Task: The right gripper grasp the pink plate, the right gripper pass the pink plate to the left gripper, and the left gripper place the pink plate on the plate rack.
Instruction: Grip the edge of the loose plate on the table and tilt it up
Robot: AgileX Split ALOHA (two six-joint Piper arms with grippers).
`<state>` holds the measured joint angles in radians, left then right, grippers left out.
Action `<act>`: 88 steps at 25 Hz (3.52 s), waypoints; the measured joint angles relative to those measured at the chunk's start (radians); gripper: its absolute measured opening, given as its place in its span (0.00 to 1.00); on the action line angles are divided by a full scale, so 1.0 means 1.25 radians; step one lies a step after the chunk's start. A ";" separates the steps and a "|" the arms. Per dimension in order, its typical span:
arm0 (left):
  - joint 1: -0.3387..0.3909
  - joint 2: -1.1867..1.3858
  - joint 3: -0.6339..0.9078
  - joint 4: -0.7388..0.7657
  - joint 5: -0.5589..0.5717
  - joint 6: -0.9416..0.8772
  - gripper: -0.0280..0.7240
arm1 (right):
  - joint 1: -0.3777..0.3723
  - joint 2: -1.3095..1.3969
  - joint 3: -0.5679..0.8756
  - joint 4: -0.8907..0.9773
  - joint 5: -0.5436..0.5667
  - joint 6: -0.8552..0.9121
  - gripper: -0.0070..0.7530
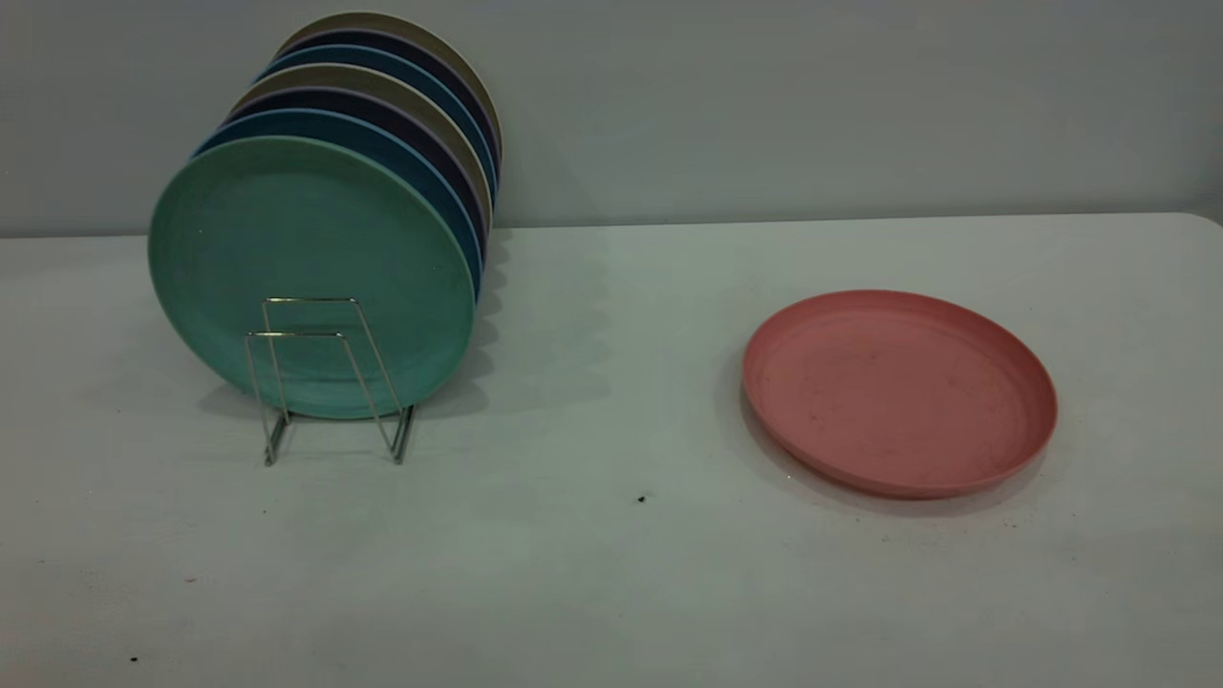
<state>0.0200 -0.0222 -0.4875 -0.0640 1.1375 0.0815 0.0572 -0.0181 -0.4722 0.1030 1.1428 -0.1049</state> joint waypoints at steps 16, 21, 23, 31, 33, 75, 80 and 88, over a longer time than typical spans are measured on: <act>0.000 0.204 -0.063 0.000 -0.067 -0.065 0.80 | 0.000 0.227 -0.036 0.015 -0.121 -0.008 0.70; 0.000 0.461 -0.141 -0.005 -0.177 -0.011 0.82 | 0.000 0.460 -0.058 0.080 -0.271 -0.047 0.72; 0.000 0.553 -0.178 -0.008 -0.209 0.023 0.82 | 0.000 0.555 -0.070 0.114 -0.315 -0.081 0.72; 0.000 0.873 -0.273 -0.095 -0.367 0.118 0.82 | 0.000 0.865 -0.085 0.340 -0.443 -0.243 0.72; 0.000 0.941 -0.300 -0.136 -0.378 0.138 0.82 | 0.000 0.943 -0.086 0.404 -0.471 -0.296 0.73; -0.363 1.568 -0.518 -0.769 -0.669 0.645 0.82 | -0.168 1.903 -0.628 0.841 -0.420 -0.700 0.68; -0.363 1.568 -0.518 -0.769 -0.669 0.645 0.82 | -0.168 1.932 -0.639 0.920 -0.390 -0.753 0.46; -0.363 1.570 -0.518 -0.784 -0.670 0.640 0.82 | -0.169 1.944 -0.639 0.965 -0.332 -0.937 0.03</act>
<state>-0.4332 1.9402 -1.1347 -1.0435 0.3004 0.8813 -0.1543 2.4123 -1.2707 1.3090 0.7281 -1.2758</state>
